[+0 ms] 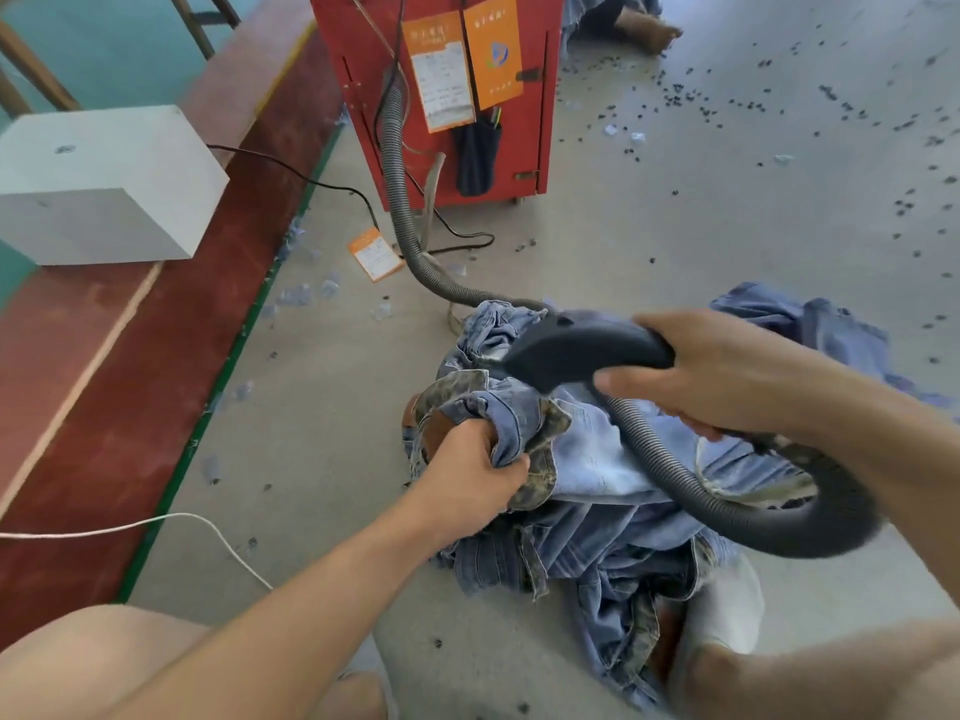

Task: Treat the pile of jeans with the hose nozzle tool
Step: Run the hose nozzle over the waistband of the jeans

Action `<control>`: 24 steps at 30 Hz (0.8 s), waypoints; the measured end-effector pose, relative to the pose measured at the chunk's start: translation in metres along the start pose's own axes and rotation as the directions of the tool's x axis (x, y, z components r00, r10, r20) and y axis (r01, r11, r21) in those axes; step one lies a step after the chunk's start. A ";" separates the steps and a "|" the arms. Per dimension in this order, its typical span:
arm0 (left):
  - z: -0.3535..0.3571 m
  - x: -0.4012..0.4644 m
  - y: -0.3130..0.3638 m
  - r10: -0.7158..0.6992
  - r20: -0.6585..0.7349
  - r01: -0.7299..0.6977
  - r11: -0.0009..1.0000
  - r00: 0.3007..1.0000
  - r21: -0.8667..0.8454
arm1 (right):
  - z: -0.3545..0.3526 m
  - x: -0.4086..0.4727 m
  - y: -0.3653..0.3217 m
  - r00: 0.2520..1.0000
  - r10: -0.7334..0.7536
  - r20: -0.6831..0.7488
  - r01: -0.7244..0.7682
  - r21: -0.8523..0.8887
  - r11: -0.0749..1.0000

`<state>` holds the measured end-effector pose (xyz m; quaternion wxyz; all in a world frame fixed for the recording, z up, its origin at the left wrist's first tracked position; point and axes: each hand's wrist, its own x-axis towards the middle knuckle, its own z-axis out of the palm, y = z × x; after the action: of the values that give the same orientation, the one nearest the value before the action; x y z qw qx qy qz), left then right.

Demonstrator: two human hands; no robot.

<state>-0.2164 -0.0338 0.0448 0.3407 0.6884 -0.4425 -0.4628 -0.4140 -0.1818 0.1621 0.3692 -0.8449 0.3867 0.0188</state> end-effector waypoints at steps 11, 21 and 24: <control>-0.006 -0.007 0.003 0.024 0.155 -0.033 0.998 0.988 0.055 | 0.008 0.006 0.000 0.988 0.055 -0.141 -0.059 -0.026 0.998; 0.010 -0.014 0.008 0.540 0.089 -0.509 0.709 0.837 0.487 | 0.024 0.002 -0.002 0.964 0.183 -0.192 -0.175 0.060 0.983; 0.019 -0.019 0.009 0.476 0.006 -0.466 0.856 0.879 0.223 | 0.031 0.003 -0.007 0.978 0.146 -0.153 -0.148 -0.002 0.989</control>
<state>-0.2403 -0.0206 0.0530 0.3768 0.6034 -0.6368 -0.2972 -0.3987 -0.1607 0.1429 0.3305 -0.8155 0.4748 -0.0158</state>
